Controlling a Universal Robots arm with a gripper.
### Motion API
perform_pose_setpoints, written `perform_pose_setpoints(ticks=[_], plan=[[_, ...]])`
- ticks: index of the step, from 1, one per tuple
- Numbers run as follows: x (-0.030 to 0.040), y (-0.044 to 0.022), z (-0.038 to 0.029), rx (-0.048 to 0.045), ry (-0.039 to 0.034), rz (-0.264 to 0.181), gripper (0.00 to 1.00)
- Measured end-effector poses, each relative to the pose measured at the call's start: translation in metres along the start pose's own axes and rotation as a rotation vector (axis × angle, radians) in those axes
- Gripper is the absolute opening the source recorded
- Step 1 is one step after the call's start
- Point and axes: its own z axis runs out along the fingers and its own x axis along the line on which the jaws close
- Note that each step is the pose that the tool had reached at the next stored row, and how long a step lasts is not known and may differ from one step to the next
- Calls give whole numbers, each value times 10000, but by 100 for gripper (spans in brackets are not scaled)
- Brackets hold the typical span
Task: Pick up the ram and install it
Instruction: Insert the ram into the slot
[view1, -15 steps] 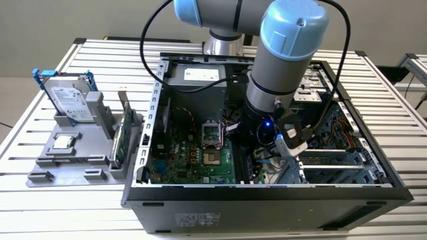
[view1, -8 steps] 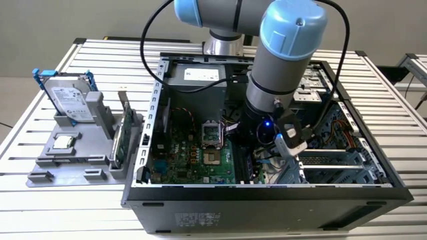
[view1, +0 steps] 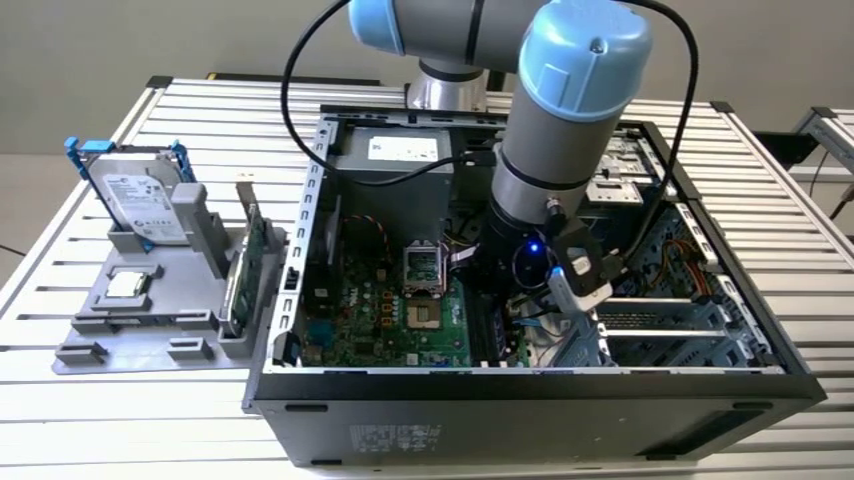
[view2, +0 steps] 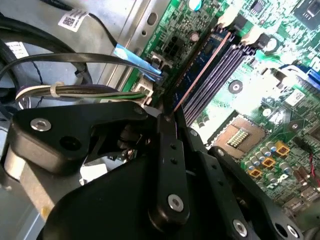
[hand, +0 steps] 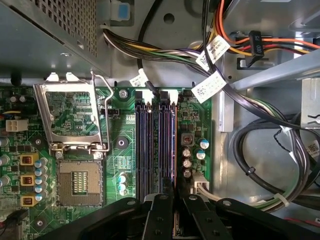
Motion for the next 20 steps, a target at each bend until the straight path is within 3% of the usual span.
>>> perform_pose_setpoints(ticks=[17, 18, 20], plan=[[-1, 8, 12, -26, -3, 0, 0], [-1, 7, 11, -16, -3, 0, 100], [0, 4, 8, -5, -1, 0, 100]])
